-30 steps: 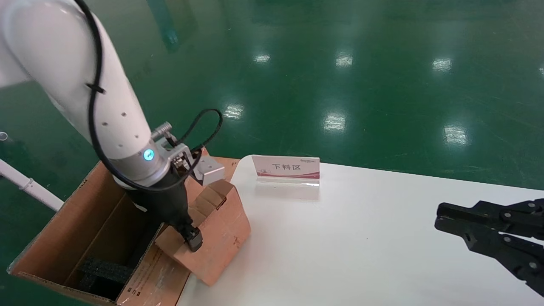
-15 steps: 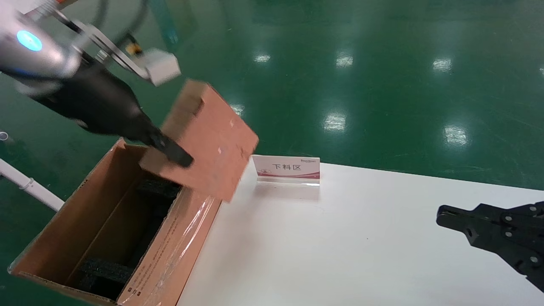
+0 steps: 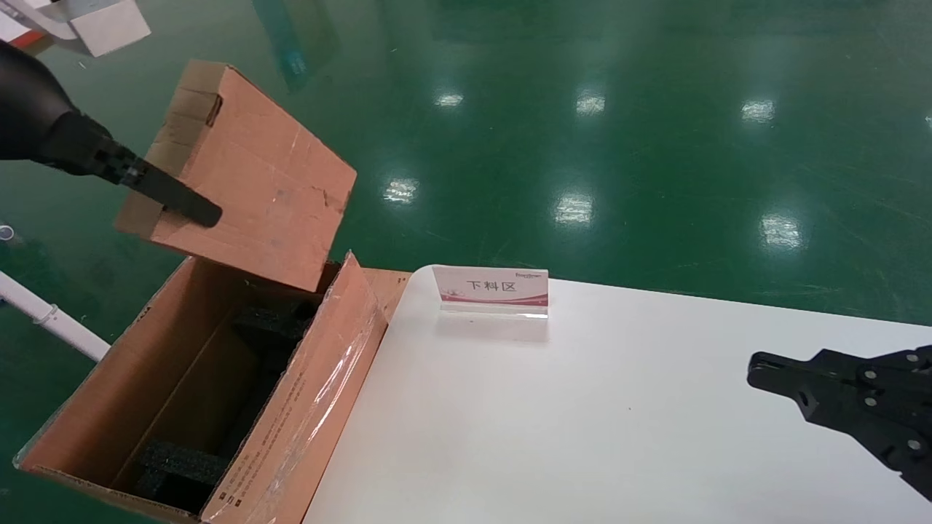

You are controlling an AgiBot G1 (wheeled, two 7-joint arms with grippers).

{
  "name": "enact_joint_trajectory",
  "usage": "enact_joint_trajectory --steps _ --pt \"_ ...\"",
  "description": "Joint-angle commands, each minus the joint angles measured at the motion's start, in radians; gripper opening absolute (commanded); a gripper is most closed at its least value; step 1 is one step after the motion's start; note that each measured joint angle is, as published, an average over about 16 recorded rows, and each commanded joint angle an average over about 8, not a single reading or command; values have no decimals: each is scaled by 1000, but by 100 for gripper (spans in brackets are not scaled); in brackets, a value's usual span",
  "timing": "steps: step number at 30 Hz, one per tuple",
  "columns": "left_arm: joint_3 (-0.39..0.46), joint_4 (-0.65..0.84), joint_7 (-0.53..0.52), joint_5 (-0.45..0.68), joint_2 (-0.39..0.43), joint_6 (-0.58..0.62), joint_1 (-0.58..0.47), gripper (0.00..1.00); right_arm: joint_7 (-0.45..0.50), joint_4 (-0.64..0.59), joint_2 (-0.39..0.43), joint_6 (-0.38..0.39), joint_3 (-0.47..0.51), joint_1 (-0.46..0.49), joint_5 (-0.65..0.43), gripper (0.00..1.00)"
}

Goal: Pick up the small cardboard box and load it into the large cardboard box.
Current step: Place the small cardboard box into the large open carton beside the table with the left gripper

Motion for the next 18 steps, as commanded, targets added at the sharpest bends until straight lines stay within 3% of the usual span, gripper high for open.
enact_joint_trajectory --steps 1,4,5,12,13,18 --pt "6 21 21 11 -7 21 -6 0 0 0 0 0 0 0 0 0" --pt "45 43 52 28 -14 26 -11 0 0 0 0 0 0 0 0 0" --pt "60 50 62 31 -16 27 -12 0 0 0 0 0 0 0 0 5" --pt "174 92 118 17 -23 30 -5 0 0 0 0 0 -1 0 1 92" --pt "193 95 123 15 -22 30 -2 0 0 0 0 0 -1 0 1 100" --pt "275 103 139 2 -19 21 19 0 -1 0 0 0 -1 0 1 100"
